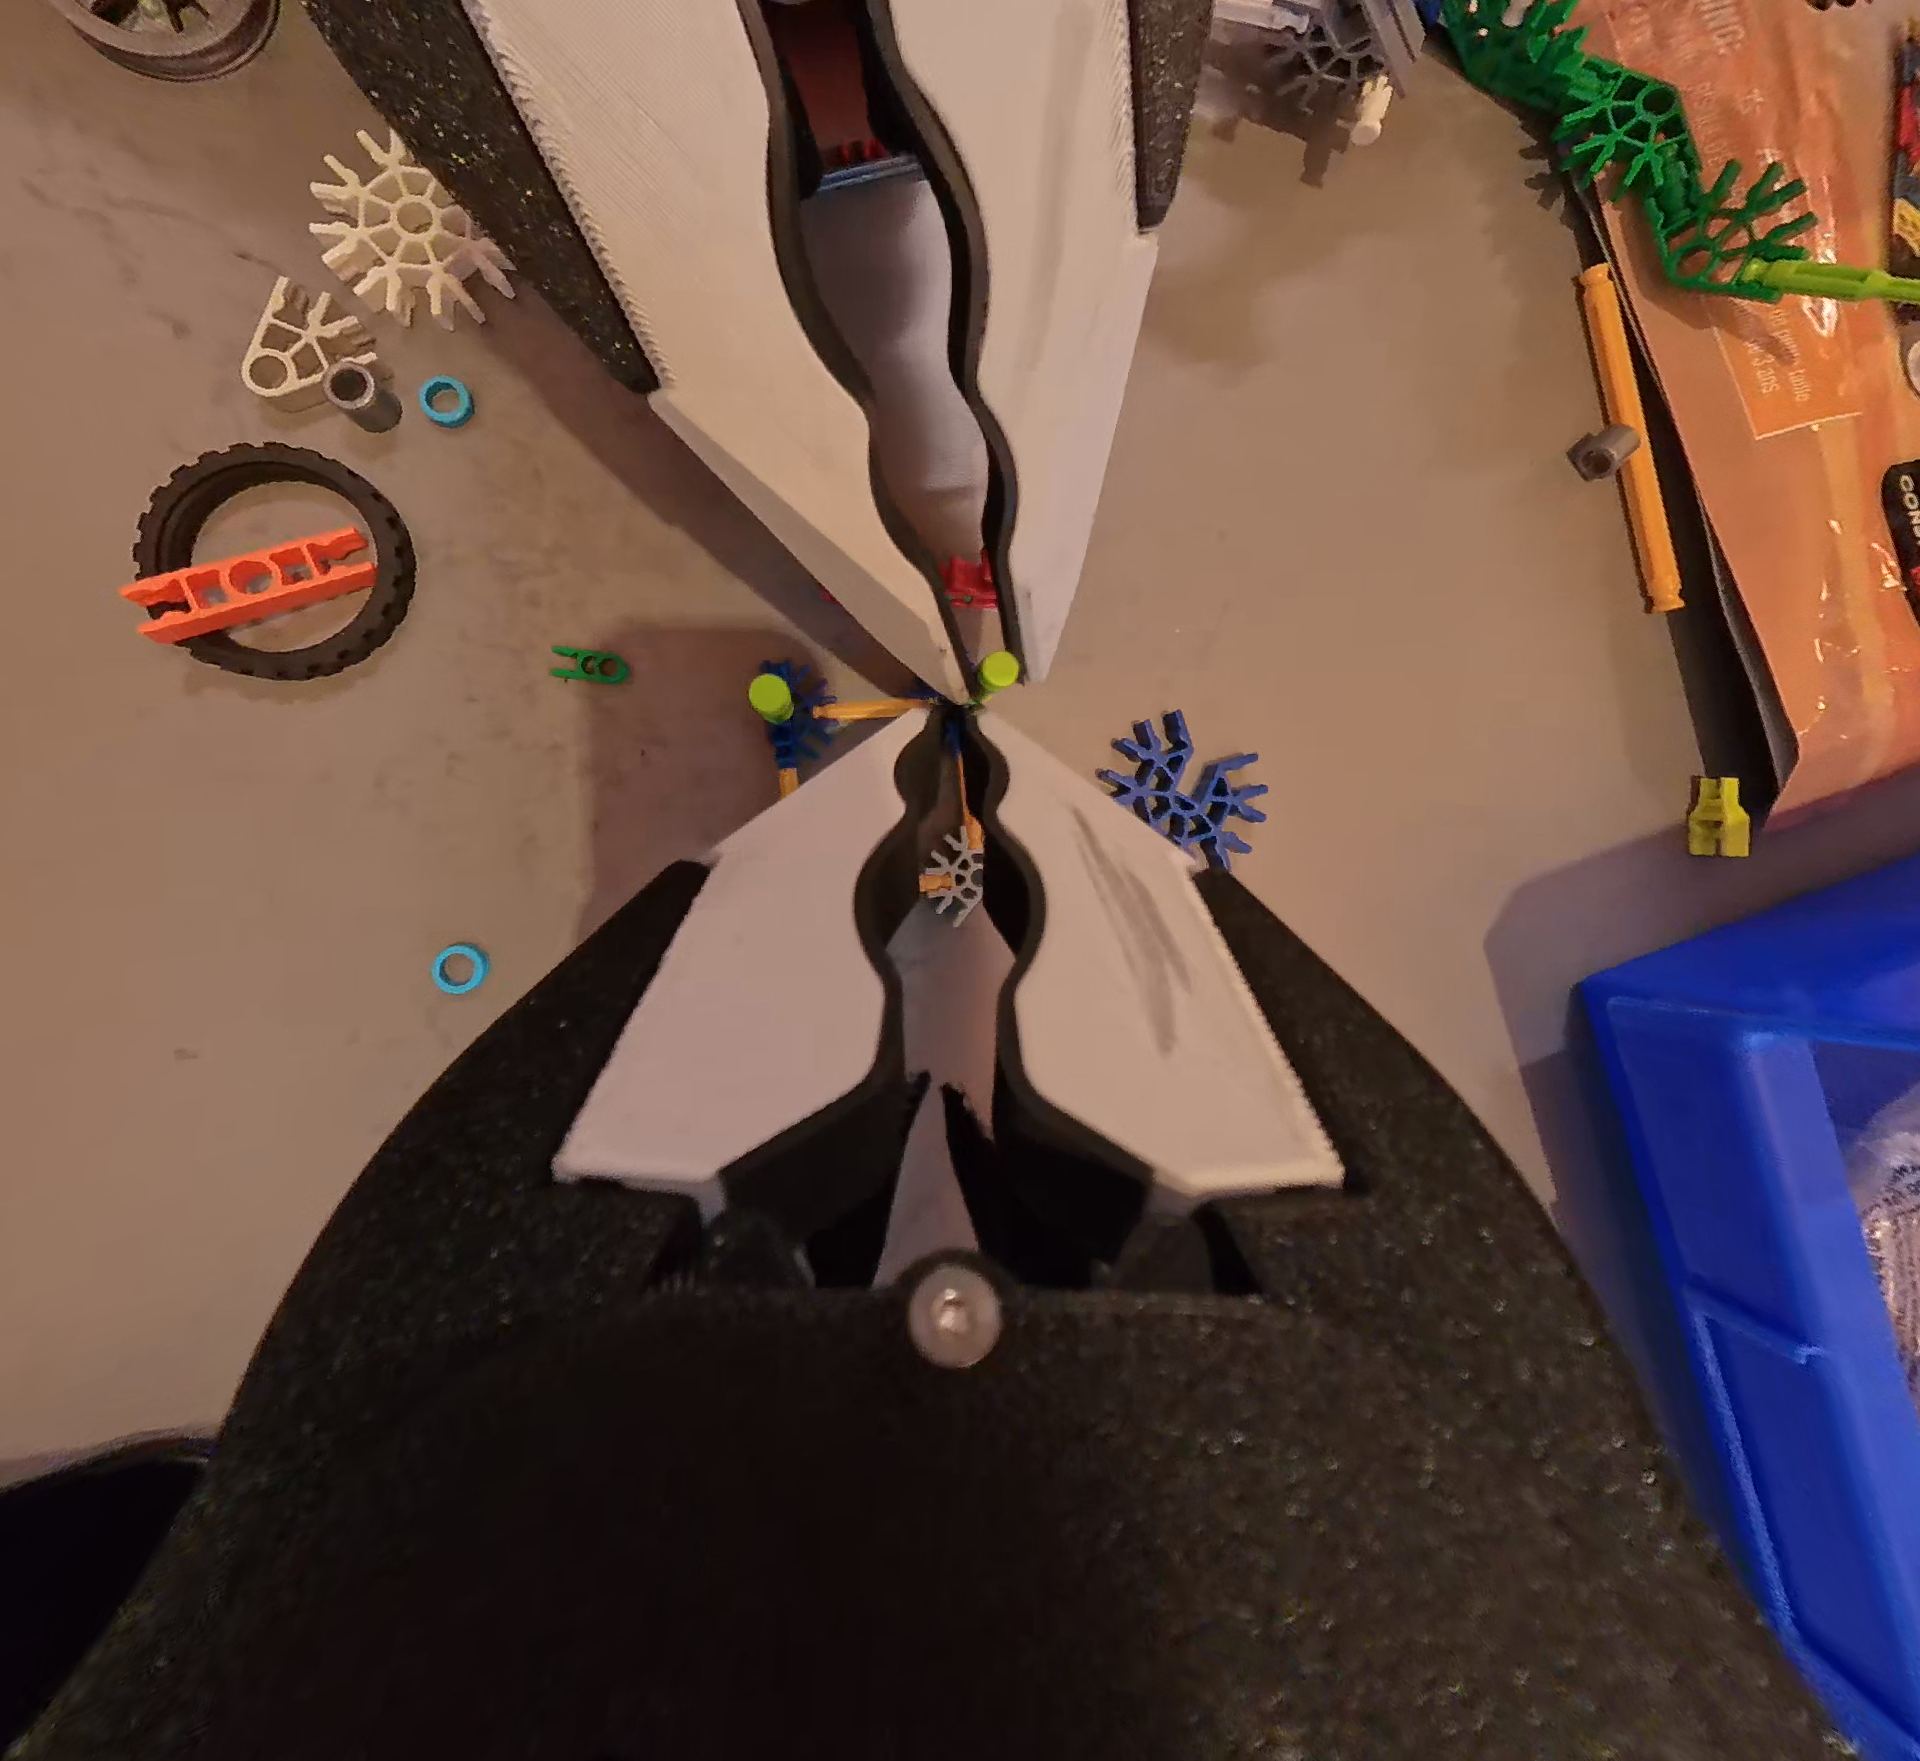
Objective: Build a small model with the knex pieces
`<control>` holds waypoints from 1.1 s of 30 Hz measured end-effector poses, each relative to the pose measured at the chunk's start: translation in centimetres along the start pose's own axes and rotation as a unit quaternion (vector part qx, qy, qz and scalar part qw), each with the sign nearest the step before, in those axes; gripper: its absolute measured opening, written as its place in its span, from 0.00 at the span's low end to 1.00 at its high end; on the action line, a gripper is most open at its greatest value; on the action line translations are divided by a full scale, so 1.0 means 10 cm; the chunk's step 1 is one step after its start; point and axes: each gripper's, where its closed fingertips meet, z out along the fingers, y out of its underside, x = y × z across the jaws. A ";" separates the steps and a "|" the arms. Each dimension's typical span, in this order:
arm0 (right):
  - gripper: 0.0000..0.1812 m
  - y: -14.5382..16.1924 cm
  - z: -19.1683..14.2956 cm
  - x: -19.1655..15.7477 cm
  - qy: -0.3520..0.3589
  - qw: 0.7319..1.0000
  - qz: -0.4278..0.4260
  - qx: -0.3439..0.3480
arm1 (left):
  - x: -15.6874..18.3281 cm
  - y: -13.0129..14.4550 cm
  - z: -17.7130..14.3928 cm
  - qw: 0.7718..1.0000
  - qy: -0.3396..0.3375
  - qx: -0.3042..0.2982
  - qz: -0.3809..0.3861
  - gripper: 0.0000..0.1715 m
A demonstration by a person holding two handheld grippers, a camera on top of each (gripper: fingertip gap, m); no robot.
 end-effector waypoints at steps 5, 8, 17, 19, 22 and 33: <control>0.11 0.04 -0.04 0.12 0.019 0.999 0.026 0.004 | -0.02 -0.04 -0.03 1.000 -0.003 0.016 -0.002 0.02; 0.16 0.08 -0.11 0.22 0.033 0.998 0.057 0.012 | -0.07 -0.12 -0.09 0.999 -0.013 0.043 -0.008 0.02; 0.18 0.14 -0.30 0.31 0.007 0.988 0.139 0.074 | -0.18 -0.29 -0.21 0.993 -0.031 0.109 -0.026 0.02; 0.18 0.03 -0.40 0.32 0.004 0.983 0.141 0.116 | -0.22 -0.33 -0.26 0.991 -0.035 0.126 -0.036 0.02; 0.18 -0.13 -0.59 0.38 0.006 0.970 0.145 0.195 | -0.30 -0.40 -0.36 0.983 -0.039 0.165 -0.067 0.02; 0.36 -0.58 -0.82 0.22 -0.045 0.934 0.094 0.343 | -0.54 -0.69 -0.83 0.925 -0.011 0.329 -0.189 0.02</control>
